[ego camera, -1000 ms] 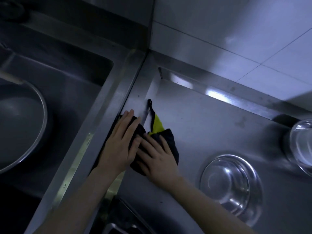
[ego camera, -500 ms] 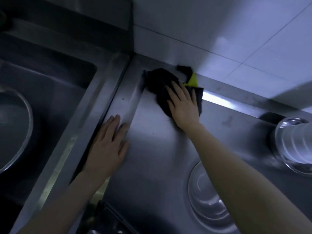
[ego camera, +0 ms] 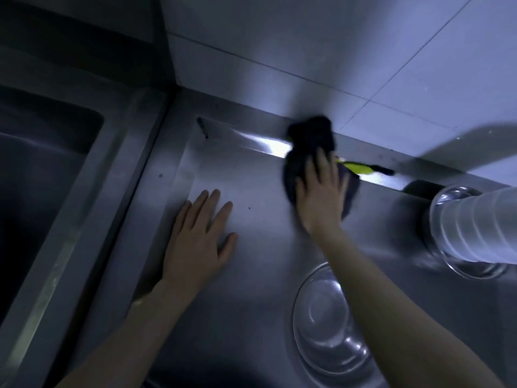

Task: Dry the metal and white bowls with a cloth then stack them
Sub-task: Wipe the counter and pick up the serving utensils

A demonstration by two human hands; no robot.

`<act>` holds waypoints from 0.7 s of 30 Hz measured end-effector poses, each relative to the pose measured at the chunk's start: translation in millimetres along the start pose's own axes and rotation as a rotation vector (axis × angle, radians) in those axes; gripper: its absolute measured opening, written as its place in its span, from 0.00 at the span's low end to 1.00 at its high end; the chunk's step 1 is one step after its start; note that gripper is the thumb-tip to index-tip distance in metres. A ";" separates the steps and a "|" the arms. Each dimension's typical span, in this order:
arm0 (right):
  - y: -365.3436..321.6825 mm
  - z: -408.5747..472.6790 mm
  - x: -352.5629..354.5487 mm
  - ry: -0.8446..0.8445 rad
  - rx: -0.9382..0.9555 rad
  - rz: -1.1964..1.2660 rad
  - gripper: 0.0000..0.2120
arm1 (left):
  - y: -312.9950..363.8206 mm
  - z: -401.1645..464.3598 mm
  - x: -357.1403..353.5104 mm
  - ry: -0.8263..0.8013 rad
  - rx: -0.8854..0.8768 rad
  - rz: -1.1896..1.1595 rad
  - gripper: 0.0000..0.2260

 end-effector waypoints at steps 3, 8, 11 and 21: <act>-87.3 30.9 -36.2 -0.042 0.385 0.068 0.22 | -0.6 1.7 1.1 -0.012 0.012 0.004 0.25; -90.9 44.6 -39.1 -0.110 0.486 0.085 0.22 | -3.2 2.0 3.4 0.002 0.012 -0.033 0.24; -16.8 23.6 -10.2 -0.029 0.314 0.042 0.23 | -1.6 2.0 2.6 0.003 0.019 -0.038 0.24; 10.3 -22.0 8.9 0.034 -0.253 0.074 0.24 | -4.0 4.9 9.2 -0.034 0.062 -0.309 0.22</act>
Point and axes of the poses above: each hand's wrist, its own z-axis towards the middle knuckle, its own x-axis out of the back of the hand, y = z × x, the point moved 1 cm from there along z, towards the middle knuckle, and after that the axes turned 12 degrees about z, right-handed, at the moved point
